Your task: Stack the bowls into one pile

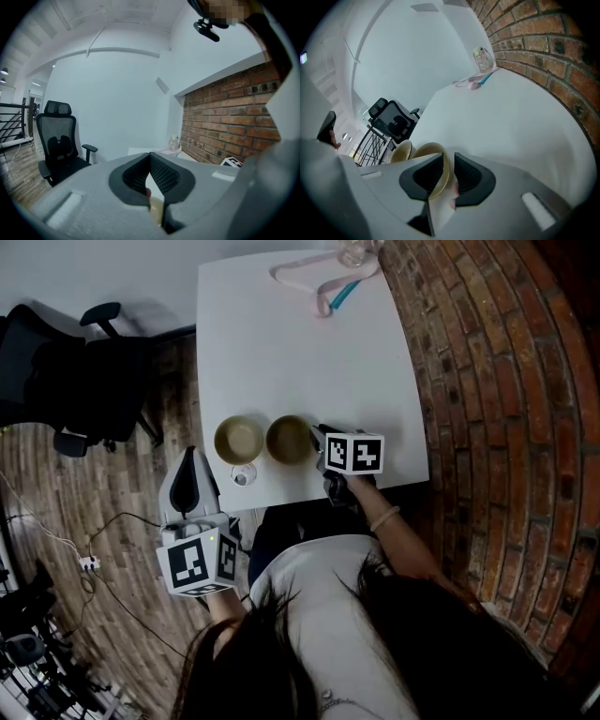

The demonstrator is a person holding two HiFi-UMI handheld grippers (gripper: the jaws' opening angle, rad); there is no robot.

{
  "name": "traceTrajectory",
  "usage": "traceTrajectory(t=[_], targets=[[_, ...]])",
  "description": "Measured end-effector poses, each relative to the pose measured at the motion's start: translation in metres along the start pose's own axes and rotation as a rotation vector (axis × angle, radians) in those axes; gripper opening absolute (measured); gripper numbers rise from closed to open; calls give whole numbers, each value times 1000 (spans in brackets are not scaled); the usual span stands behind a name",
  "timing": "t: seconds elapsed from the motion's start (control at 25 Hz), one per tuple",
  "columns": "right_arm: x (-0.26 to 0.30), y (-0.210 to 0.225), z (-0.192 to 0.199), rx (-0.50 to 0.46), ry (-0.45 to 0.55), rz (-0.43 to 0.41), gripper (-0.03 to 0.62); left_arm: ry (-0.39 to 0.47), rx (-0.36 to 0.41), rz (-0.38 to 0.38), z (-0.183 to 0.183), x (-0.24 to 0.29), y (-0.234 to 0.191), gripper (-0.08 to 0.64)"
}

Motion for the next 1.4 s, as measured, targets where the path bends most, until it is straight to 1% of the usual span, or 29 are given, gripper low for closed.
traceTrajectory(t=[0.48,0.76,1.04,1.24,1.4], targets=[[15,6,9,9,-47,-7,81,-49,7,-3,11,8,-2,0],[23,4,12,12,-71,-11,81,-66,7,-10,12,11,-5,0],[28,3,16,8,-84,-5,60,-77,4,-21,15,10,-9,0],[29,2,16,3,-88,1,28,-80,7,-19,15,9,-9,0],[29,2,16,-2,-87,4,28,-78,9,-17,14,8,-10,0]])
Point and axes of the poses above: the fingertips, and each gripper's own axes: x forward along the fingers, y to its right, z out of its underside, the point moved 4 cm from there along -x, backward along the fingers, and after that the axes turned 3 degrees about -y, right-handed, at the moved point
